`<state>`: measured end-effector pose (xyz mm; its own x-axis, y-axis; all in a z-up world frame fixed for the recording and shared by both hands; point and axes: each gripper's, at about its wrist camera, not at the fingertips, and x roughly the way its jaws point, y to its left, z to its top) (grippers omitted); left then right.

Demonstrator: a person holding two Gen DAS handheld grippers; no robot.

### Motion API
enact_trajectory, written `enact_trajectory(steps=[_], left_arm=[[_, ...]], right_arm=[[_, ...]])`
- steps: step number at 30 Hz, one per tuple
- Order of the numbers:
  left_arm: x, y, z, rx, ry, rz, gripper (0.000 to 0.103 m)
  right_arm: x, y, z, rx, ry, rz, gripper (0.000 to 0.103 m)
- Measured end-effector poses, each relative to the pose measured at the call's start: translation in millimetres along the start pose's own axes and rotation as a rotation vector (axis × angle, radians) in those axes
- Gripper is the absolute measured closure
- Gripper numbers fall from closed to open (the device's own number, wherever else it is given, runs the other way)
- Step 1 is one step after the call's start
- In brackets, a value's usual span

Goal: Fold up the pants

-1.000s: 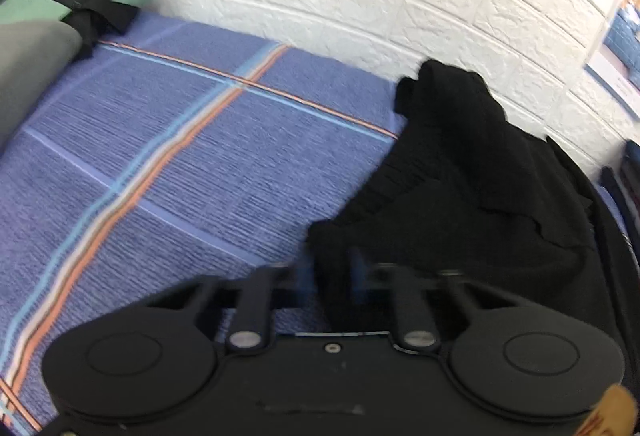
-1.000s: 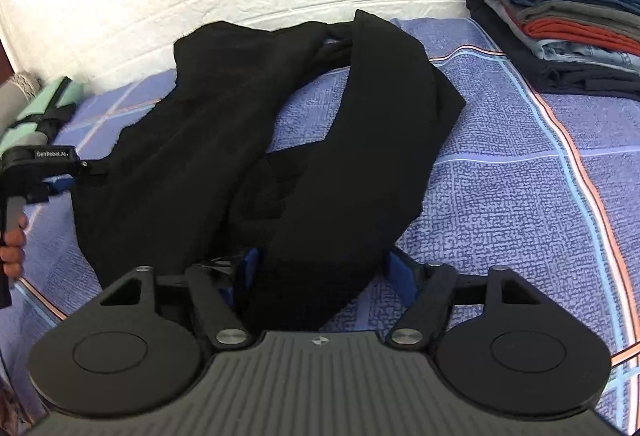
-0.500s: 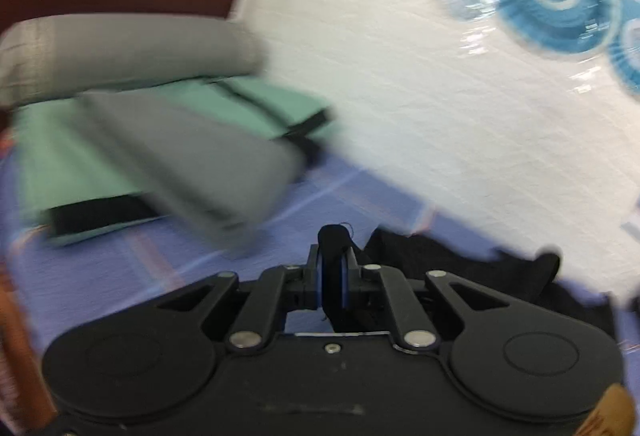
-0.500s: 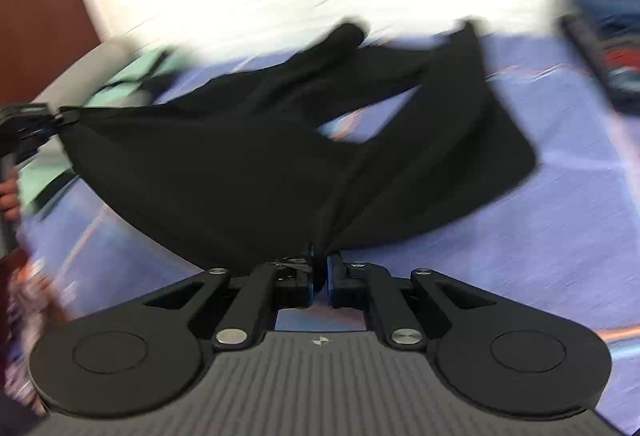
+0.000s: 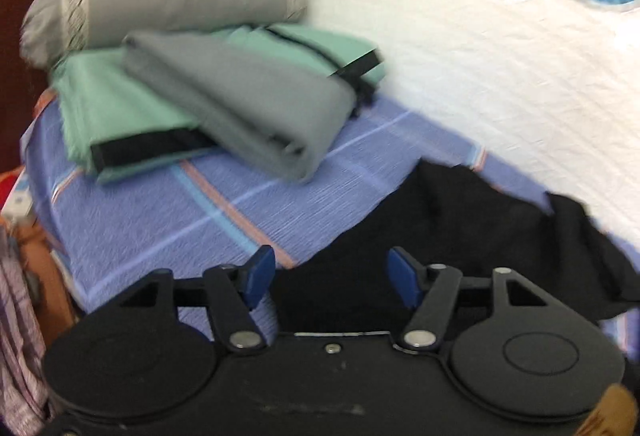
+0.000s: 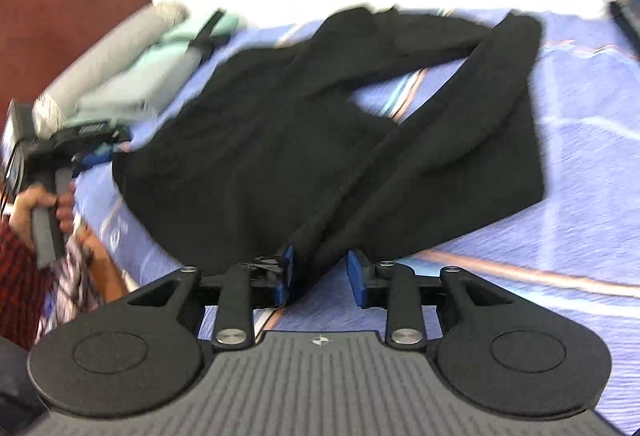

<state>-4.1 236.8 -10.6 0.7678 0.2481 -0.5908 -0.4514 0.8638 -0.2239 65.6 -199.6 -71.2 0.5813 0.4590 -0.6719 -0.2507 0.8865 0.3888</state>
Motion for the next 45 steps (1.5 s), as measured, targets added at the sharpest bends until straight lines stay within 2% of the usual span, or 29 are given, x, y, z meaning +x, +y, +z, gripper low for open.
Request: enact_trajectory(steps=[4, 7, 12, 17, 20, 22, 26, 29, 33, 36, 37, 38, 40, 42, 45], left_arm=[[-9.9, -36.2, 19.0, 0.064, 0.012, -0.153, 0.039], [-9.2, -79.6, 8.3, 0.131, 0.044, -0.246, 0.036], [12.9, -148.5, -15.6, 0.257, 0.135, -0.331, 0.035], [36.3, -204.2, -30.6, 0.367, 0.159, -0.4, 0.035], [46.2, -236.6, -45.6, 0.456, 0.168, -0.419, 0.032], [53.9, -245.1, -60.9, 0.489, 0.177, -0.422, 0.032], [65.4, -262.2, -72.8, 0.49, 0.209, -0.437, 0.032], [71.2, -263.1, -73.9, 0.484, 0.22, -0.436, 0.032], [87.2, -258.5, -74.8, 0.466, 0.254, -0.43, 0.032], [98.5, -255.7, -77.2, 0.462, 0.269, -0.414, 0.037], [98.5, -254.7, -74.3, 0.465, 0.262, -0.409, 0.037], [99.1, -254.3, -74.4, 0.472, 0.254, -0.406, 0.039], [99.6, -253.7, -74.0, 0.478, 0.251, -0.4, 0.041], [100.2, -252.0, -73.2, 0.47, 0.254, -0.399, 0.041], [98.8, -248.8, -71.7, 0.456, 0.264, -0.388, 0.041]], right_arm=[[-20.3, -24.7, 15.5, 0.021, -0.098, -0.091, 0.039], [-12.8, -41.3, 35.3, 0.004, -0.138, -0.145, 0.037], [18.1, -79.5, 74.0, 0.062, -0.144, -0.178, 0.037], [48.4, -103.1, 108.8, 0.073, -0.134, -0.225, 0.036], [63.6, -112.0, 123.9, 0.068, -0.132, -0.241, 0.03], [74.0, -119.9, 134.7, 0.07, -0.134, -0.255, 0.025], [97.2, -136.9, 162.8, 0.089, -0.137, -0.302, 0.024], [115.3, -143.2, 182.3, 0.079, -0.131, -0.35, 0.016], [144.0, -144.3, 199.4, 0.038, -0.1, -0.465, 0.006], [162.4, -149.1, 205.1, 0.018, -0.066, -0.568, 0.007], [164.9, -151.7, 205.5, 0.019, -0.065, -0.582, 0.012], [165.0, -155.0, 205.0, 0.029, -0.067, -0.584, 0.023], [157.5, -160.9, 206.2, 0.066, -0.078, -0.533, 0.068], [143.7, -161.0, 208.6, 0.092, -0.089, -0.509, 0.08], [110.8, -159.3, 208.2, 0.11, -0.143, -0.465, 0.084]])
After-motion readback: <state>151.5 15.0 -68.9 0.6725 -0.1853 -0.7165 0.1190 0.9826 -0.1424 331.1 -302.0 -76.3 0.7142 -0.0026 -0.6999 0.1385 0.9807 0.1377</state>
